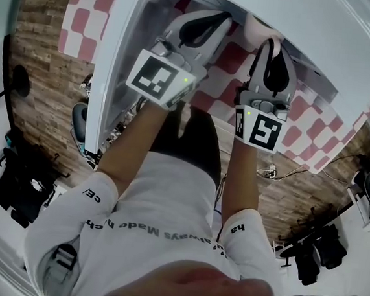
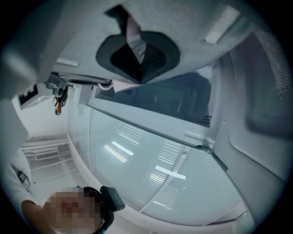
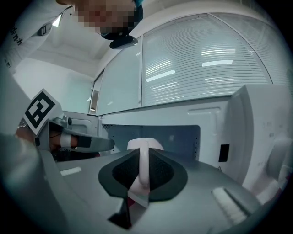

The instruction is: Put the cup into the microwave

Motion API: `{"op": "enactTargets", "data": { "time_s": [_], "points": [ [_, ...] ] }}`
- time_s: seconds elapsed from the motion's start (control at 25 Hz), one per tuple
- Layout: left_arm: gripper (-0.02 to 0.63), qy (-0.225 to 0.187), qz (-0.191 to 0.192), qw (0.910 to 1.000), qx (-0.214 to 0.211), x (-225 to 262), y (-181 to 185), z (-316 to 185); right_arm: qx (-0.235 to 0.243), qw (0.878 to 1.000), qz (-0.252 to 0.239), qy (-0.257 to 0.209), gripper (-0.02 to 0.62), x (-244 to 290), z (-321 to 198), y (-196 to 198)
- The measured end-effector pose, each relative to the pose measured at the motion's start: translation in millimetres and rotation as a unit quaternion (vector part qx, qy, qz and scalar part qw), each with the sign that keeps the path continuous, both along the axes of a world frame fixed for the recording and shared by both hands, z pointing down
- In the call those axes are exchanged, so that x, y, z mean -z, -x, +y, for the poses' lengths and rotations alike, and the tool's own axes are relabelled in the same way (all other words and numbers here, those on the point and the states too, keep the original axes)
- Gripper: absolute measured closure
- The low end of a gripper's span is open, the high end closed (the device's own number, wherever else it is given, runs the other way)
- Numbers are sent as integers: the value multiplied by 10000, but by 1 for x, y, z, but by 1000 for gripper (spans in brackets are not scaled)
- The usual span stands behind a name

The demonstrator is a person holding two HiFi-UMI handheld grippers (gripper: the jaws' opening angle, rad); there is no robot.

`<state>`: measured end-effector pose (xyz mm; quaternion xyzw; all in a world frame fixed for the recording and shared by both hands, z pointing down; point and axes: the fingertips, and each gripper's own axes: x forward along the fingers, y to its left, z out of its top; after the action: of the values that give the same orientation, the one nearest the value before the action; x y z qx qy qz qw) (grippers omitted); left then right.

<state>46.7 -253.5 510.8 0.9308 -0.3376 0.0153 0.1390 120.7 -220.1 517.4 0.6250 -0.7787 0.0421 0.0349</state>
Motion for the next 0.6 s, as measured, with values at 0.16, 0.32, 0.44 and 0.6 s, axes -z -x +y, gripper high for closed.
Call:
{"op": "enactTargets", "data": {
  "time_s": [0.16, 0.32, 0.44, 0.6],
  "points": [
    [603, 1, -128, 9999, -52, -10, -3, -7, 31, 10000, -10, -21, 560, -3, -16, 1],
    [603, 63, -162, 9998, -102, -18, -5, -10, 66, 10000, 27, -15, 560, -9, -29, 2],
    [603, 93, -225, 9996, -128, -24, -4, -11, 111, 9999, 61, 9, 560, -16, -37, 4],
    [603, 111, -272, 9994, -169, -29, -2, -15, 152, 9999, 71, -8, 560, -22, -47, 8]
  ]
}}
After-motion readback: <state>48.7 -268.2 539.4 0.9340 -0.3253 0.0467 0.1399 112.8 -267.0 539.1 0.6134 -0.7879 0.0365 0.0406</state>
